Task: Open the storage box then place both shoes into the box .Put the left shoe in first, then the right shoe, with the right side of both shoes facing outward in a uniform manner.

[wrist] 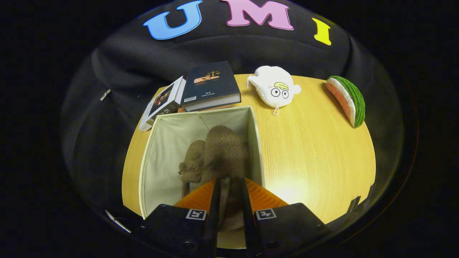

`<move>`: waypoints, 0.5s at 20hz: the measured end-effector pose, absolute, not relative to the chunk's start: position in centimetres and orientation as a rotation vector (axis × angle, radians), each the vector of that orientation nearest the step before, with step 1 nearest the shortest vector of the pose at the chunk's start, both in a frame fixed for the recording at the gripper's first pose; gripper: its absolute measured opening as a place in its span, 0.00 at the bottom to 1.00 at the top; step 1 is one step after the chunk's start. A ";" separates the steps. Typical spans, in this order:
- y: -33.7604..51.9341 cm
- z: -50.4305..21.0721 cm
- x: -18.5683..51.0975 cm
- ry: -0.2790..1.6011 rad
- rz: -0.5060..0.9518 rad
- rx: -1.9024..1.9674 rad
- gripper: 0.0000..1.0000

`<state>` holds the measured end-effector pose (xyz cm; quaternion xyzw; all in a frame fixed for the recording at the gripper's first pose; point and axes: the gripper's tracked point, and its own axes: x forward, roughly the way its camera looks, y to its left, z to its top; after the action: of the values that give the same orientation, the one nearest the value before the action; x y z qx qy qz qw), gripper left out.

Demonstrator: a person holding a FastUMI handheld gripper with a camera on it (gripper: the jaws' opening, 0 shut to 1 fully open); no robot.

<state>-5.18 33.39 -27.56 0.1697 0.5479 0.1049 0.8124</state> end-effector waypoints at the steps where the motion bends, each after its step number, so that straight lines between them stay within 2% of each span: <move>1: 33.0 -26.9 -4.8 1.145 0.218 0.363 0.40; 2: 32.6 -26.4 -4.7 1.128 0.218 0.368 0.55; 5: 31.6 -25.1 -4.6 1.090 0.222 0.389 0.69; 6: 30.9 -24.8 -4.6 1.072 0.217 0.388 0.81; 8: 29.3 -24.2 -4.4 1.034 0.199 0.377 0.99; 10: 27.9 -23.1 -4.3 0.990 0.184 0.379 0.98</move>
<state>-4.27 27.91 -23.14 0.1806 0.4715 0.0876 0.8587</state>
